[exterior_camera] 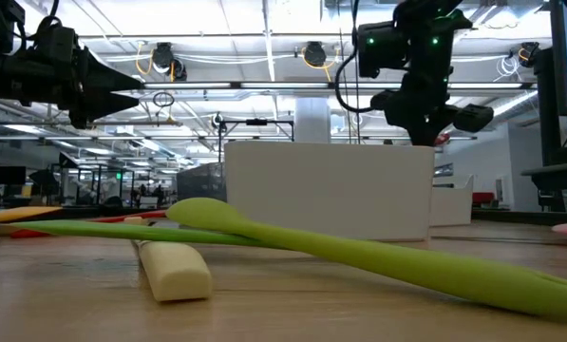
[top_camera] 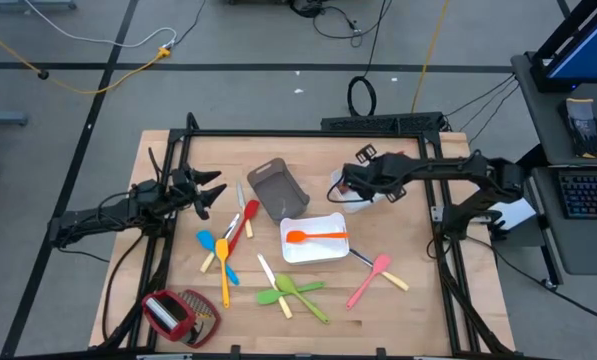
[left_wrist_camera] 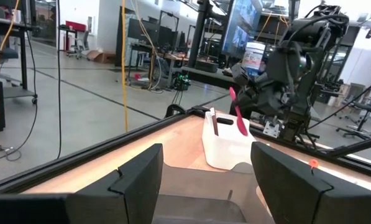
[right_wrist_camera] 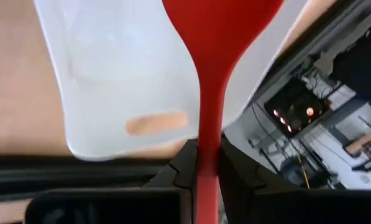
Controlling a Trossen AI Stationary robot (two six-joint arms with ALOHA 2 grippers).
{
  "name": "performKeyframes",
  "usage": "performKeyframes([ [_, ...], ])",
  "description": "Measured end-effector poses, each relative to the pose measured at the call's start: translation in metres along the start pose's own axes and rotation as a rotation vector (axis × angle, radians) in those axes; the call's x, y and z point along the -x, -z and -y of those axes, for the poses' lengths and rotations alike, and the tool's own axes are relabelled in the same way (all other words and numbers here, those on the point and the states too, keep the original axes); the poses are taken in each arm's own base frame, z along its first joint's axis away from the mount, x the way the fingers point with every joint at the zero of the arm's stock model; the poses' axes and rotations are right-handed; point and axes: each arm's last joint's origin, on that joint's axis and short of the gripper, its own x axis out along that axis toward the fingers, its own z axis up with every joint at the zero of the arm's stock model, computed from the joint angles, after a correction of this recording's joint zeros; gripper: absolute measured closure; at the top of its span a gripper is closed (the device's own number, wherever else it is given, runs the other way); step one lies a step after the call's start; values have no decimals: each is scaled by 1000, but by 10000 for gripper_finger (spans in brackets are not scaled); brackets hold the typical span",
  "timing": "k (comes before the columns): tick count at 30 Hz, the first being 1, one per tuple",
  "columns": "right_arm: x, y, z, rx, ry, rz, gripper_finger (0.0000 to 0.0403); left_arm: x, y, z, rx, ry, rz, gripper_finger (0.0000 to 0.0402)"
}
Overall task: Pick & Place Kitchen Items
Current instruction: Put the red serving spoon into top white bin, then put the light green serving spoon into top white bin
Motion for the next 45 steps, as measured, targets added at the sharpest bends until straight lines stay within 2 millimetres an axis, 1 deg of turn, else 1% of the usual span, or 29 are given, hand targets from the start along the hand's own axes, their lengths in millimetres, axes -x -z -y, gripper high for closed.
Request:
performKeyframes([
  [3,1,-1,-1,5,0,12,373,0,0,0,-1,0,0,151],
  [7,-1,-3,-1,38,5,18,361,0,0,0,-2,0,0,151],
  [11,-3,-5,-4,68,15,17,362,0,0,0,-2,0,0,151],
  [14,-4,-8,-6,64,23,24,362,0,0,0,-2,0,0,151],
  [21,-8,-13,-7,42,52,50,345,0,0,0,-1,0,0,151],
  [28,-9,-16,-6,23,70,66,341,0,0,0,-1,0,0,151],
  [35,-8,-20,-4,-21,56,151,319,0,0,0,-1,0,0,151],
  [38,-8,-19,-2,-33,96,105,305,0,0,0,-1,0,0,151],
  [41,-8,-15,0,-40,185,-16,295,0,0,0,-1,0,0,151],
  [43,-6,-11,1,-38,238,-82,294,0,0,0,-1,0,0,151],
  [45,-3,-7,2,-45,259,-100,296,0,0,0,-1,0,1,151],
])
